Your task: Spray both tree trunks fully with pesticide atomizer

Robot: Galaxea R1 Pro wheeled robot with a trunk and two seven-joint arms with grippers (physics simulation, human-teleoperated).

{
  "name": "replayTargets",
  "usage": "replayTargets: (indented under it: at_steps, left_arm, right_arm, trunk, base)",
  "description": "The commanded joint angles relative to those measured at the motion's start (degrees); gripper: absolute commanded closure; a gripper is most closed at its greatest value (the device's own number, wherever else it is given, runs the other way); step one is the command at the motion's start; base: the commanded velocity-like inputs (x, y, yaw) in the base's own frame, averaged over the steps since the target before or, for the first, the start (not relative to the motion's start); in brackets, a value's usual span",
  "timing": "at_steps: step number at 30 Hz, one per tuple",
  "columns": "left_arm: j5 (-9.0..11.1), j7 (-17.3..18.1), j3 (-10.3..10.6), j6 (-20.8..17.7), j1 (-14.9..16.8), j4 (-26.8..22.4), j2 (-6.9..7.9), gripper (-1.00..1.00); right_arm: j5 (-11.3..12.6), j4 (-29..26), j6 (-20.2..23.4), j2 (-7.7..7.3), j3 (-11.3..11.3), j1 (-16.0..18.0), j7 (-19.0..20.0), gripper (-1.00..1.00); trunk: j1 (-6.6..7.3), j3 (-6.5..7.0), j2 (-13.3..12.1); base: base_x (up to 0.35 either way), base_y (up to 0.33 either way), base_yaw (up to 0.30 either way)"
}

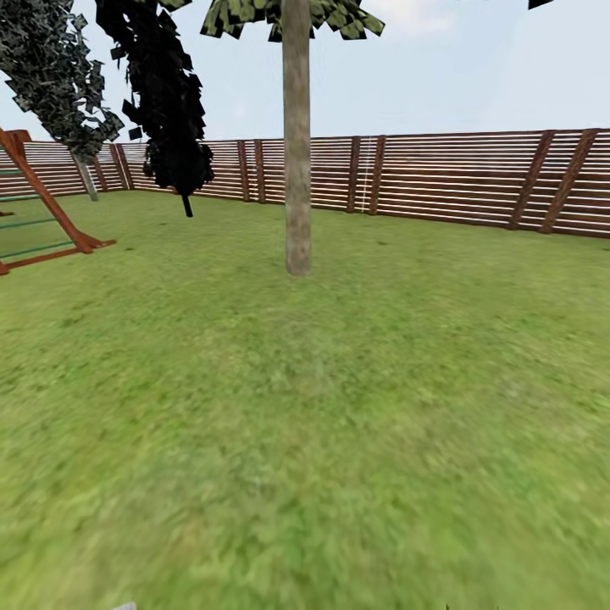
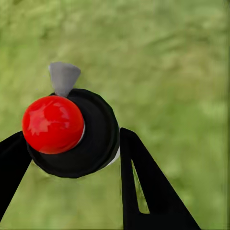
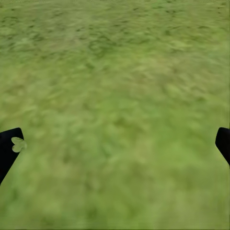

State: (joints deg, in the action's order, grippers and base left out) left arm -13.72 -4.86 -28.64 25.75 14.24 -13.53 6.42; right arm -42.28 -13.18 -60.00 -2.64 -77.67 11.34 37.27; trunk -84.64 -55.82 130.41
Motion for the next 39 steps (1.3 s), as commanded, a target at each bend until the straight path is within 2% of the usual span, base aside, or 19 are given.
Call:
replayTargets:
  at_steps: [1, 39]
  left_arm:
    - [0.0, 0.0, 0.0, 0.0, 0.0, 0.0, 0.00, 1.00]
    - [0.0, 0.0, -0.1, 0.0, 0.0, 0.0, 0.00, 1.00]
  right_arm:
    - [0.0, 0.0, 0.0, 0.00, 0.0, 0.0, 0.0, -1.00]
    - [0.0, 0.0, 0.0, 0.00, 0.0, 0.0, 0.0, -1.00]
  trunk:
    - [0.00, 0.00, 0.0]
    - [0.00, 0.00, 0.0]
  base:
    - [0.338, 0.000, 0.000]
    - [0.338, 0.000, 0.000]
